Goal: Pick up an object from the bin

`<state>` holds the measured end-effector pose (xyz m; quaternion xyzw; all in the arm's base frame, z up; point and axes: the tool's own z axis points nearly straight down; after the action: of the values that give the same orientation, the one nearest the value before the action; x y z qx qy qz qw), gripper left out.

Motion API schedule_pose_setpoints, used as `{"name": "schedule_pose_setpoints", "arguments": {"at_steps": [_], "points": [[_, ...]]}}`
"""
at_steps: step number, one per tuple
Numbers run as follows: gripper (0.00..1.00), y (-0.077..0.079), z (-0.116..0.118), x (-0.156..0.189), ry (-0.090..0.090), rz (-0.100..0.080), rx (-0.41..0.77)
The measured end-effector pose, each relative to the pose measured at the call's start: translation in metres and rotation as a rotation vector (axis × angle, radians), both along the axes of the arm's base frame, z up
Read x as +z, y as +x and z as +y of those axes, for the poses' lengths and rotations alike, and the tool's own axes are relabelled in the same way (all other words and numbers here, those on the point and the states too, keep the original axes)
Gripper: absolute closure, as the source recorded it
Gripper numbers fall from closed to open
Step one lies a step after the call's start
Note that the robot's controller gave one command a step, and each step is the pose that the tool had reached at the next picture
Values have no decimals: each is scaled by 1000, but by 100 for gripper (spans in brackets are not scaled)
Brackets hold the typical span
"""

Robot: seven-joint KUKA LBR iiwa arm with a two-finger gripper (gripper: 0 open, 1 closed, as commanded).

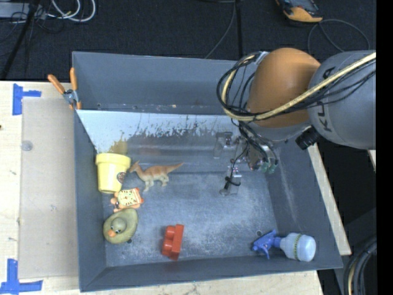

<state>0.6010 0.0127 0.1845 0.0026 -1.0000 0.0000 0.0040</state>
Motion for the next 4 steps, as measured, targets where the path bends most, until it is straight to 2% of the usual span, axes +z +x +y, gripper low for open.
{"name": "schedule_pose_setpoints", "arguments": {"at_steps": [1,2,3,4], "points": [[0,1,0,5,0,-6,0],[0,-26,39,-36,-1,-9,-31],[0,-37,65,-74,4,0,62],[0,-70,76,-87,-3,-8,82]]}}
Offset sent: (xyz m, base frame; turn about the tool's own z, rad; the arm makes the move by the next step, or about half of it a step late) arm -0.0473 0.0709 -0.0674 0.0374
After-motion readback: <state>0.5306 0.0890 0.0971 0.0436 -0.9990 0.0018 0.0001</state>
